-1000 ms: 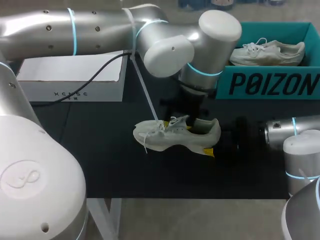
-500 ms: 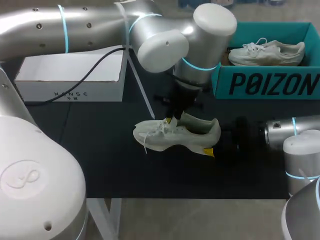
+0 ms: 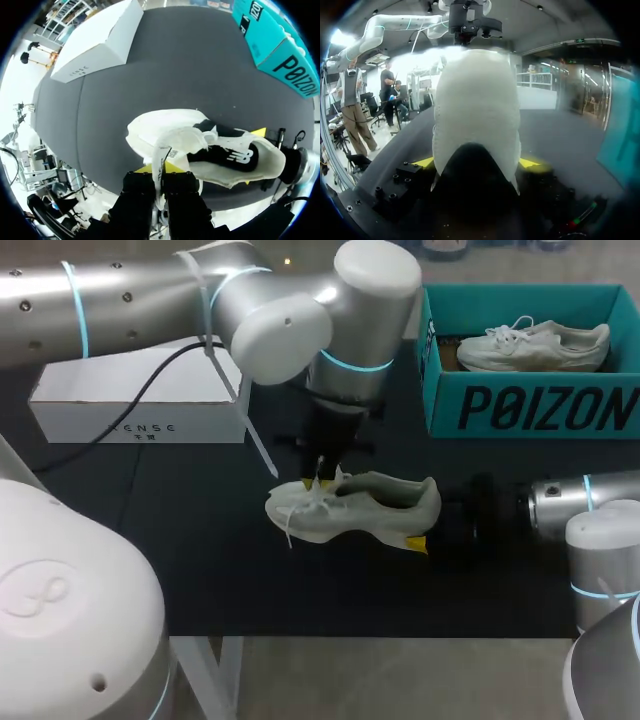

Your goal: Take the shoe out of the shoebox, open the shoe tongue, remove and reinsert the insole, then place the shoe into the shoebox

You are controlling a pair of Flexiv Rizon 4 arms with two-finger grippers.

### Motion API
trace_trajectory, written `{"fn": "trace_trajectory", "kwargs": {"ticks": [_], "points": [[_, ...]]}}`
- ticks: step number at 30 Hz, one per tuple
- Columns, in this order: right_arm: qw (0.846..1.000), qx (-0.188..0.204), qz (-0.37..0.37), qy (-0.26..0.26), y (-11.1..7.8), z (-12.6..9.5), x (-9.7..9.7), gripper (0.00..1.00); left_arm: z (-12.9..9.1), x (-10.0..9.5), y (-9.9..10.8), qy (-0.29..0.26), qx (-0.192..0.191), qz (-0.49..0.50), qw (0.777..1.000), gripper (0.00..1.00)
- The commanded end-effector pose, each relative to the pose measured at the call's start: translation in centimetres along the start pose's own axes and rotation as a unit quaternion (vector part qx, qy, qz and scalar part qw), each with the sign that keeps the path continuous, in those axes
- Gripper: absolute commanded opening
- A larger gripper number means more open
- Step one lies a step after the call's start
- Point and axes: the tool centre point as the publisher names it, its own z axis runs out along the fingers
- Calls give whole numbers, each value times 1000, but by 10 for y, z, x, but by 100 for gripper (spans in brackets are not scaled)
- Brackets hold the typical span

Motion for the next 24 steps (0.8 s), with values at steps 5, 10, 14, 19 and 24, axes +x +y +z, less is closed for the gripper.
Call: {"fn": "trace_trajectory", "kwargs": {"ticks": [5, 10, 14, 19, 24], "points": [[1000, 1, 1, -1, -5, 4, 1, 0, -2, 3, -7, 40, -10, 11, 999, 100], [1000, 1, 1, -1, -5, 4, 1, 0, -3, 6, -12, 57, -11, 24, 998, 100], [1000, 1, 1, -1, -5, 4, 1, 0, -8, 7, -15, 64, -2, 30, 997, 0], [1000, 1, 1, -1, -5, 4, 1, 0, -13, 3, -18, 65, 9, 28, 997, 0], [1000, 1, 1, -1, -5, 4, 1, 0, -12, -8, -18, 65, 11, 22, 998, 0]]}}
